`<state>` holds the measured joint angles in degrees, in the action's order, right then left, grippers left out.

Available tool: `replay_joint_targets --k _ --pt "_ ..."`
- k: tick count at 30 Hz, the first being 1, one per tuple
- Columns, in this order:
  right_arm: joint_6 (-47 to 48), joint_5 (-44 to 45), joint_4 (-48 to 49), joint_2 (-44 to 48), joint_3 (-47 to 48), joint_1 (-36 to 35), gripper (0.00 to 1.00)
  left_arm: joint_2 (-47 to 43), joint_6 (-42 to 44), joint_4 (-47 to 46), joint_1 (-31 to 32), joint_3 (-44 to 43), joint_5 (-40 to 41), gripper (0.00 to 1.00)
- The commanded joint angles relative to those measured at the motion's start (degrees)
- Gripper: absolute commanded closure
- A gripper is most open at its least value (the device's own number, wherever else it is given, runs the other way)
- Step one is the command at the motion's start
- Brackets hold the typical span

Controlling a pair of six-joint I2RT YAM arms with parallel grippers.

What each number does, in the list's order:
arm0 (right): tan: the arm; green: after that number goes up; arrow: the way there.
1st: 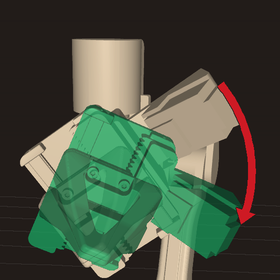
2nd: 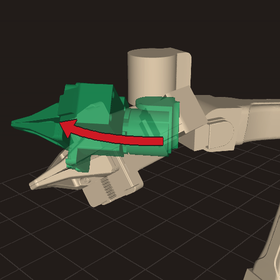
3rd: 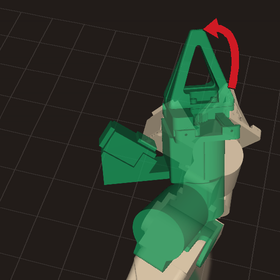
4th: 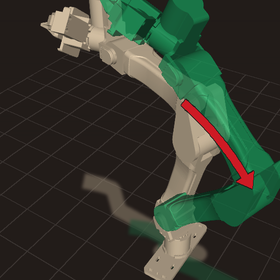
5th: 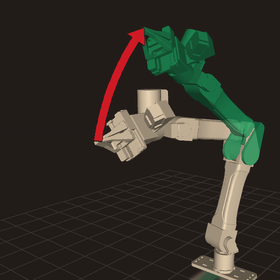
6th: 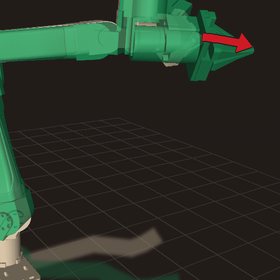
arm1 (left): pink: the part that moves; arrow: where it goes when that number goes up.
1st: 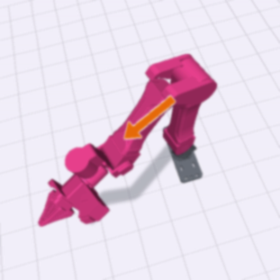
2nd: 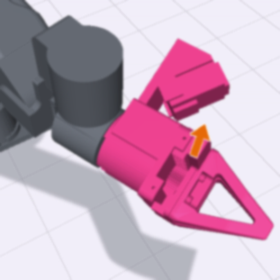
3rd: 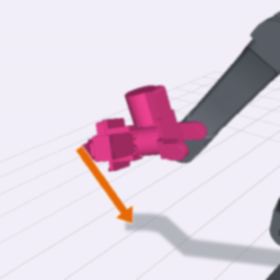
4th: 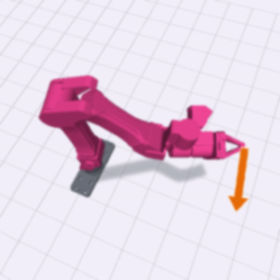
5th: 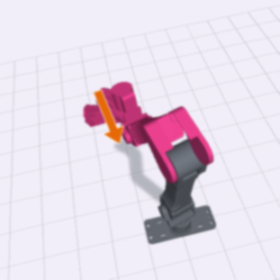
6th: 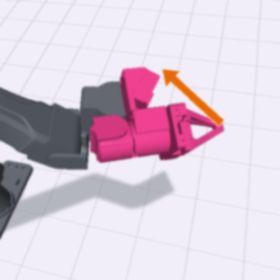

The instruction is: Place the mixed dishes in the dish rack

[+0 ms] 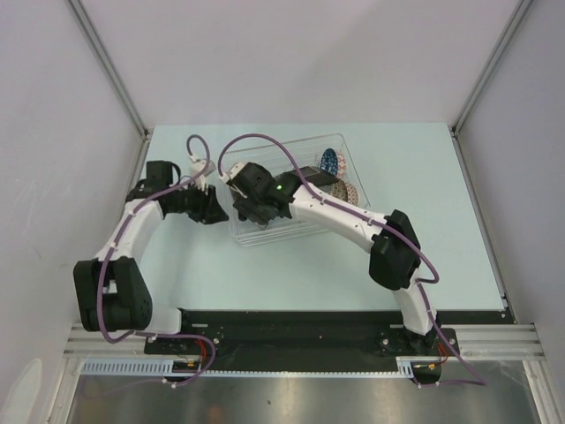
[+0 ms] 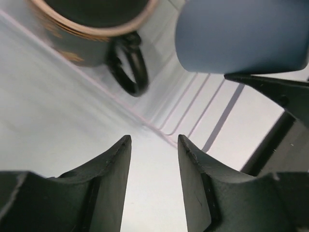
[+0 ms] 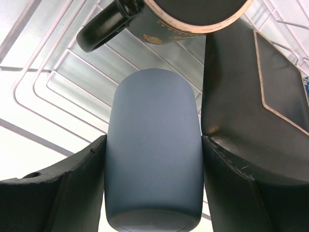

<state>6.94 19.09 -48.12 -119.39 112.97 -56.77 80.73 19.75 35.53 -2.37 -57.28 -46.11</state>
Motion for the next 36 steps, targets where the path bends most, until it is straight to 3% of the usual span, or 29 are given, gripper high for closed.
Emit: replay_joint_targets --k 1,7,23,30,33,36 --pt "-0.5 -1.1 -1.0 -2.3 5.0 0.2 1.00 -3.5 7.1 4.8 -5.4 -5.3 0.1 0.51" --pt "-0.8 -2.1 -1.8 -5.1 7.2 -0.2 1.00 -2.7 10.4 6.5 -10.6 -5.0 -0.4 0.51" --pt "-2.9 -7.9 -2.0 -10.0 8.8 1.4 0.99 -1.0 8.7 2.0 -11.7 -2.5 -2.8 0.52" --pt "-3.7 -10.0 -1.5 -10.8 10.3 2.4 0.85 -0.7 8.5 2.0 -11.6 -3.0 -2.8 0.52" --pt "-3.7 -10.0 -1.4 -10.8 10.3 2.5 0.63 -0.4 8.3 1.9 -11.6 -3.2 -3.0 0.52" --pt "-3.5 -10.3 -1.3 -10.6 10.5 2.5 0.51 -0.2 7.8 1.6 -11.6 -3.3 -2.9 0.52"
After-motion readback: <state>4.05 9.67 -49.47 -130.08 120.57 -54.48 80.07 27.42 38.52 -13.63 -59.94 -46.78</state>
